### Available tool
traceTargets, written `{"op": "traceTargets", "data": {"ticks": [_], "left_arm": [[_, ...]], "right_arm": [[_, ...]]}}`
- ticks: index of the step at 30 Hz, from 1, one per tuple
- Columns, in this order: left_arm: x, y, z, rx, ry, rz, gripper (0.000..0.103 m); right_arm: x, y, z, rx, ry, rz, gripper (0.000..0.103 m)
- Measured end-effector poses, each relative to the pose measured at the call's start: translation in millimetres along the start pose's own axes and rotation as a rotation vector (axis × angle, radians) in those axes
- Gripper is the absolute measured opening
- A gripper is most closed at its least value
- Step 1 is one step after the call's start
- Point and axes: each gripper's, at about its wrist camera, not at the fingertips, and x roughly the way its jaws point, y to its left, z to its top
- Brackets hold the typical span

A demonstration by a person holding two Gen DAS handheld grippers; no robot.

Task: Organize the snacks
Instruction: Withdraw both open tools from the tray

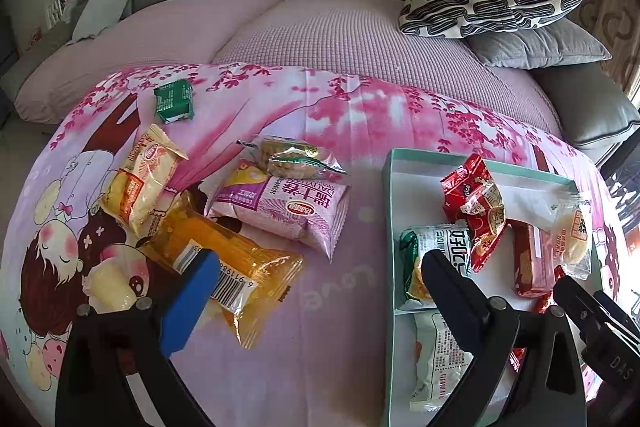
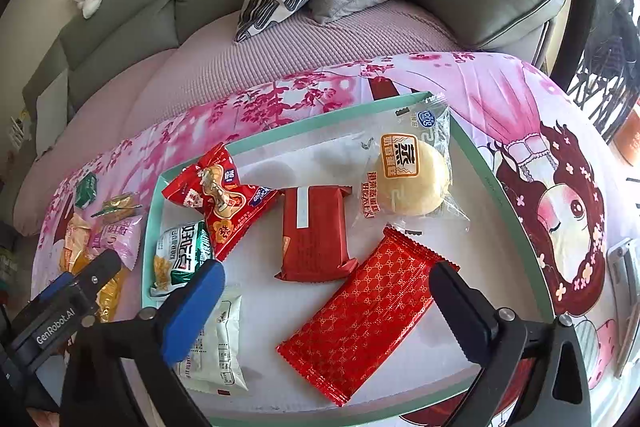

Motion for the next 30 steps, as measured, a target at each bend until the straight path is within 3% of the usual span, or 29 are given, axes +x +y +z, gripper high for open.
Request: {"op": "traceTargets", "data": {"ticks": [12,30], "left_arm": [[-7.4,6.2,-4.0,-0.007,-0.024,0.013,0.101],[-20.5,9.3,-12.0,0.01,-0.013,-0.053,0.101]], "right_arm": [[0.2,1.5,-1.9,-0.031,-0.005,-0.03,0.103],[-18.0,5.5,-9.0,-0.064,-0.014,-0.087,0.103]]}}
